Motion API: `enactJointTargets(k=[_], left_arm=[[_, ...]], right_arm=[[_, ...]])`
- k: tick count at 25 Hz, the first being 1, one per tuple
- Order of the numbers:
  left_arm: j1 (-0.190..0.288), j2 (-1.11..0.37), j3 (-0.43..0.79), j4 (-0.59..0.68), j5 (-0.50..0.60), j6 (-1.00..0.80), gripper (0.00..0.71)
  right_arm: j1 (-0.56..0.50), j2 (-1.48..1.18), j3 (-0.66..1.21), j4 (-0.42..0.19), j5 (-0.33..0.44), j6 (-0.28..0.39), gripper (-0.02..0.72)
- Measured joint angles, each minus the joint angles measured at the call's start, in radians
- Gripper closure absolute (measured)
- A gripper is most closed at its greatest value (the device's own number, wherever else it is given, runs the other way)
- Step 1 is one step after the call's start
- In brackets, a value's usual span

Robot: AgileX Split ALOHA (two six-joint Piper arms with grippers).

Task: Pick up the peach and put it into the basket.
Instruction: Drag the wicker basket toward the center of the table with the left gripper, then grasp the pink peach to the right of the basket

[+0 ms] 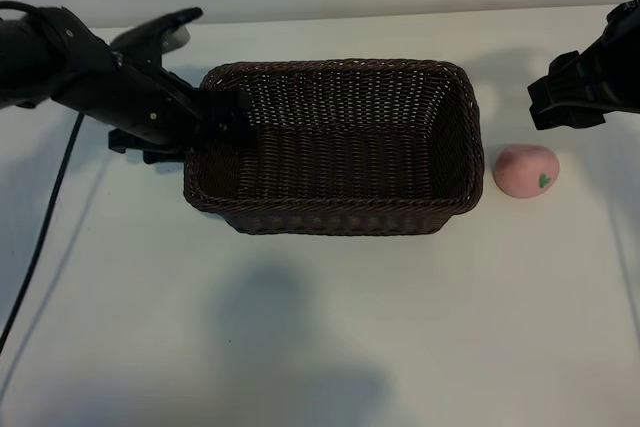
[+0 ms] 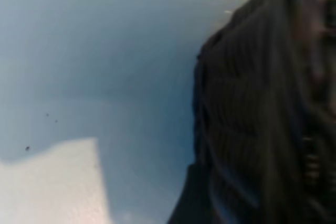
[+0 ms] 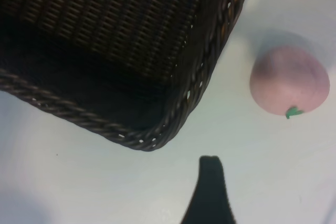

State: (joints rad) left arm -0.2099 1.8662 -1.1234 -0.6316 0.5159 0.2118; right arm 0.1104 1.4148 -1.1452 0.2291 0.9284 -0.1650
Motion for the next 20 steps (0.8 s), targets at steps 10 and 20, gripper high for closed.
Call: enactJointTargets(k=[10, 20], left_arm=[[0.007, -0.232, -0.006, 0.305, 0.086, -0.196, 0.031], [0.058, -0.514, -0.006, 0.763, 0.272, -0.421, 0.052]], right_arm=[[0.000, 0.000, 0.000, 0.002, 0.002, 0.000, 0.156], [0.000, 0.000, 0.000, 0.002, 0.003, -0.001, 0.156]])
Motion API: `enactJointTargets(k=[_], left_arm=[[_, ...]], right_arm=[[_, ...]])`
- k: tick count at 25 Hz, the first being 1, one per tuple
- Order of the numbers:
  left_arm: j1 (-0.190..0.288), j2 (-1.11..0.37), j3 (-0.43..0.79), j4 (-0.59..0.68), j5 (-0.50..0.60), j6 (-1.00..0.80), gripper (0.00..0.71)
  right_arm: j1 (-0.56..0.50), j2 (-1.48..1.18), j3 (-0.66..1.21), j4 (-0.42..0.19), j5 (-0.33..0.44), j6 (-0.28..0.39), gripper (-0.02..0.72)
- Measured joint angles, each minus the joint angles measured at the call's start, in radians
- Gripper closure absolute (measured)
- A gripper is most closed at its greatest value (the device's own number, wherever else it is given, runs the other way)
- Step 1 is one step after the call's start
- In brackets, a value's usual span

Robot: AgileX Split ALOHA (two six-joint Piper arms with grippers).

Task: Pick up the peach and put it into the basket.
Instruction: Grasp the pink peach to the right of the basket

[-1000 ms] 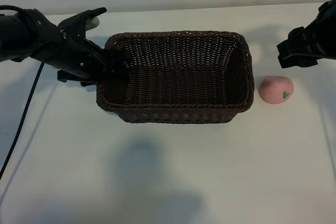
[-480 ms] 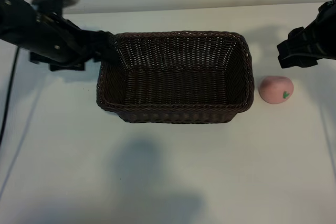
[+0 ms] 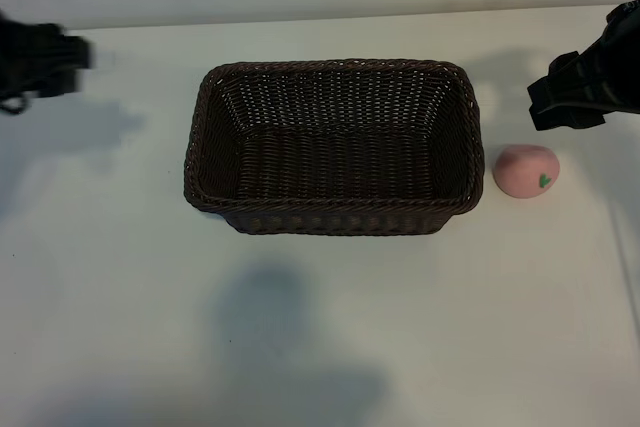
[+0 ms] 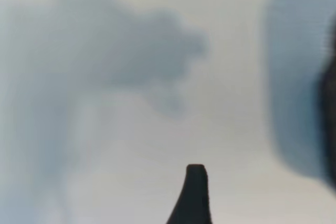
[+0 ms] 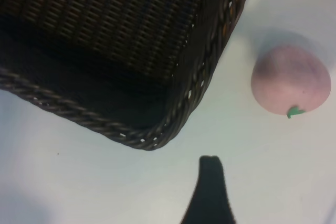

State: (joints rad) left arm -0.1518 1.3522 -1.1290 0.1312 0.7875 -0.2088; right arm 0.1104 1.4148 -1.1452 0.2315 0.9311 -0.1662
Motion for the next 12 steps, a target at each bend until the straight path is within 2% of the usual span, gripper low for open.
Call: enactJointTargets(k=[2, 5, 8, 12], left_arm=[[0.000, -0.059, 0.000, 0.089, 0.054, -0.002, 0.058], [0.000, -0.145, 0.000, 0.146, 0.114, 0.010, 0.066], [0.000, -0.245, 0.000, 0.137, 0.146, 0.062, 0.072], [0.000, -0.396, 0.000, 0.061, 0.151, 0.163, 0.084]], right_arm=[[0.000, 0.000, 0.000, 0.000, 0.000, 0.000, 0.156], [0.000, 0.000, 0.000, 0.000, 0.000, 0.000, 0.156], [0.000, 0.000, 0.000, 0.000, 0.000, 0.000, 0.156], [0.000, 0.000, 0.000, 0.000, 0.000, 0.000, 0.156]])
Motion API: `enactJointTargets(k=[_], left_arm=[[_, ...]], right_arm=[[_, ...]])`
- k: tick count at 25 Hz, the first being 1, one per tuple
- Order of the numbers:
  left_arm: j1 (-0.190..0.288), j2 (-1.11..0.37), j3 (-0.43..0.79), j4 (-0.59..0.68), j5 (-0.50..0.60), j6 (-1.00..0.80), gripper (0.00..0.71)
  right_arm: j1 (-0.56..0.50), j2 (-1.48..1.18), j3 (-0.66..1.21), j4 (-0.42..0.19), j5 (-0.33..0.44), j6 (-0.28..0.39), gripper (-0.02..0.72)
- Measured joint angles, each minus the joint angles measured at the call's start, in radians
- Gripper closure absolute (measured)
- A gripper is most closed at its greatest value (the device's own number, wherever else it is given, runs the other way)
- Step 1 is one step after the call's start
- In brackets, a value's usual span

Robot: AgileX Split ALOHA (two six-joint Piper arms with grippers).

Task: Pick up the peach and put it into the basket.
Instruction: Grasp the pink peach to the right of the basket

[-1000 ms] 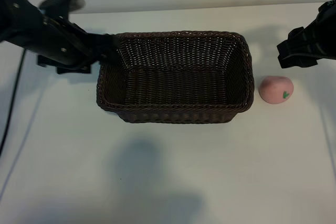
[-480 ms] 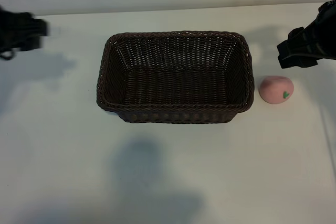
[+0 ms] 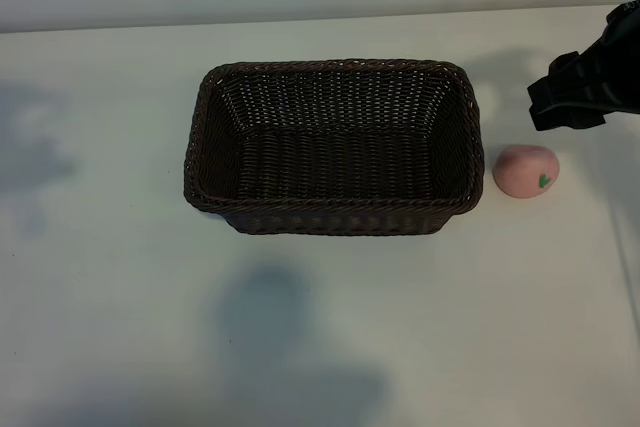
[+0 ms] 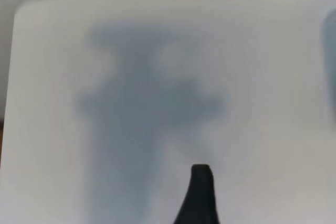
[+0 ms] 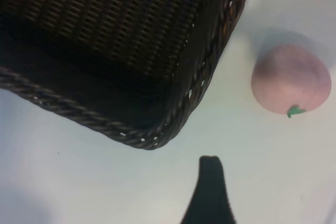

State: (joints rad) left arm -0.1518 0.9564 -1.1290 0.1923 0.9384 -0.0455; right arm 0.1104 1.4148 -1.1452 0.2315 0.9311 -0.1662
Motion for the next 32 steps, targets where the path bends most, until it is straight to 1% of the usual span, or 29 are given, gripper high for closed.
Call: enactJointTargets(k=[3, 8, 11, 13, 17, 23, 26, 29, 32], left_arm=[[0.000, -0.132, 0.000, -0.041, 0.028, 0.051, 0.091], [0.000, -0.288, 0.000, -0.050, 0.119, 0.085, 0.108], [0.000, -0.386, 0.020, -0.070, 0.150, 0.098, 0.114], [0.000, -0.453, 0.061, -0.088, 0.175, 0.116, 0.114], [0.000, -0.588, 0.193, -0.112, 0.231, 0.125, 0.116], [0.000, -0.777, 0.386, -0.180, 0.231, 0.119, 0.117], [0.000, -0.840, 0.452, -0.198, 0.231, 0.071, 0.117], [0.000, -0.880, 0.509, -0.204, 0.231, 0.017, 0.117], [0.000, -0.906, 0.557, -0.205, 0.231, 0.001, 0.117]], right_arm=[[0.000, 0.000, 0.000, 0.000, 0.000, 0.000, 0.156], [0.000, 0.000, 0.000, 0.000, 0.000, 0.000, 0.156], [0.000, 0.000, 0.000, 0.000, 0.000, 0.000, 0.156], [0.000, 0.000, 0.000, 0.000, 0.000, 0.000, 0.156], [0.000, 0.000, 0.000, 0.000, 0.000, -0.001, 0.156], [0.000, 0.000, 0.000, 0.000, -0.002, -0.001, 0.156], [0.000, 0.000, 0.000, 0.000, -0.002, -0.001, 0.156], [0.000, 0.000, 0.000, 0.000, -0.003, 0.000, 0.156], [0.000, 0.000, 0.000, 0.000, -0.003, -0.001, 0.156]])
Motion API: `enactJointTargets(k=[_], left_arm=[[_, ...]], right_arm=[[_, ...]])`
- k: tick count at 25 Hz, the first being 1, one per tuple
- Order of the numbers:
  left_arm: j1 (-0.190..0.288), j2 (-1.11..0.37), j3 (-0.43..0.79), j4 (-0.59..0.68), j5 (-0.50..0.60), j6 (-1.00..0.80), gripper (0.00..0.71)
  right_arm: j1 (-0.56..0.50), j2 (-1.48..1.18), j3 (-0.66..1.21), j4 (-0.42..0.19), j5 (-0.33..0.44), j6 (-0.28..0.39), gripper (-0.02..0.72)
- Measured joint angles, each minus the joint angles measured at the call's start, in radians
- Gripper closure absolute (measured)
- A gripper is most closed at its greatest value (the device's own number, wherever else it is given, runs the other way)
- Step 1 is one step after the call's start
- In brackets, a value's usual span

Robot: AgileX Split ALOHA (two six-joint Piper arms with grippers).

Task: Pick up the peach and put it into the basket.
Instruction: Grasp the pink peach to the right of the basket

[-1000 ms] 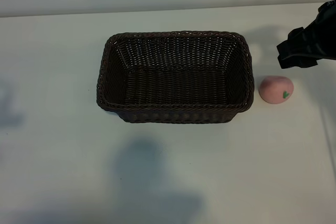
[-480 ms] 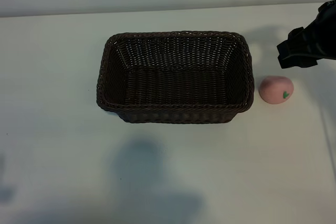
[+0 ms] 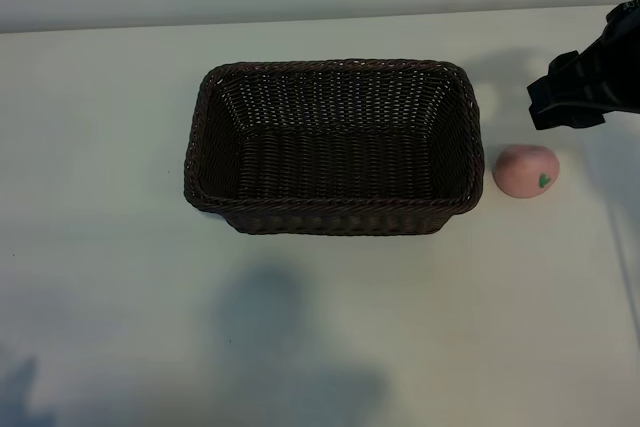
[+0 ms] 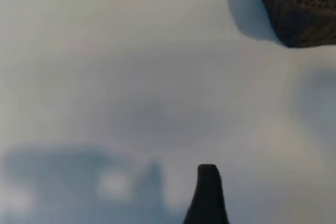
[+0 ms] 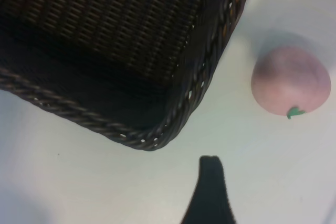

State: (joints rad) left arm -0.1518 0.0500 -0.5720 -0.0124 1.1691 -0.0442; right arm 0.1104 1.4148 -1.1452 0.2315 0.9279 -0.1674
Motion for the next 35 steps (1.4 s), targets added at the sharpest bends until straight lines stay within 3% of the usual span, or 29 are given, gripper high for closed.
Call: enactJointTargets(k=[8, 11, 18, 23, 35], left_arm=[[0.000, -0.014, 0.039, 0.000, -0.032, 0.002, 0.118], [0.000, -0.014, 0.039, 0.000, -0.044, 0.002, 0.118], [0.000, -0.014, 0.039, -0.006, -0.057, 0.001, 0.118], [0.000, -0.020, 0.039, -0.006, -0.058, 0.001, 0.118], [0.000, -0.059, 0.040, -0.007, -0.060, 0.001, 0.118]], right_arm=[[0.000, 0.000, 0.000, -0.011, -0.004, -0.002, 0.156], [0.000, 0.004, 0.000, -0.053, -0.028, 0.007, 0.156], [0.000, 0.123, 0.000, -0.160, -0.075, 0.106, 0.156], [0.000, 0.231, 0.000, -0.166, -0.121, 0.146, 0.156], [0.000, 0.345, -0.001, -0.159, -0.204, 0.150, 0.156]])
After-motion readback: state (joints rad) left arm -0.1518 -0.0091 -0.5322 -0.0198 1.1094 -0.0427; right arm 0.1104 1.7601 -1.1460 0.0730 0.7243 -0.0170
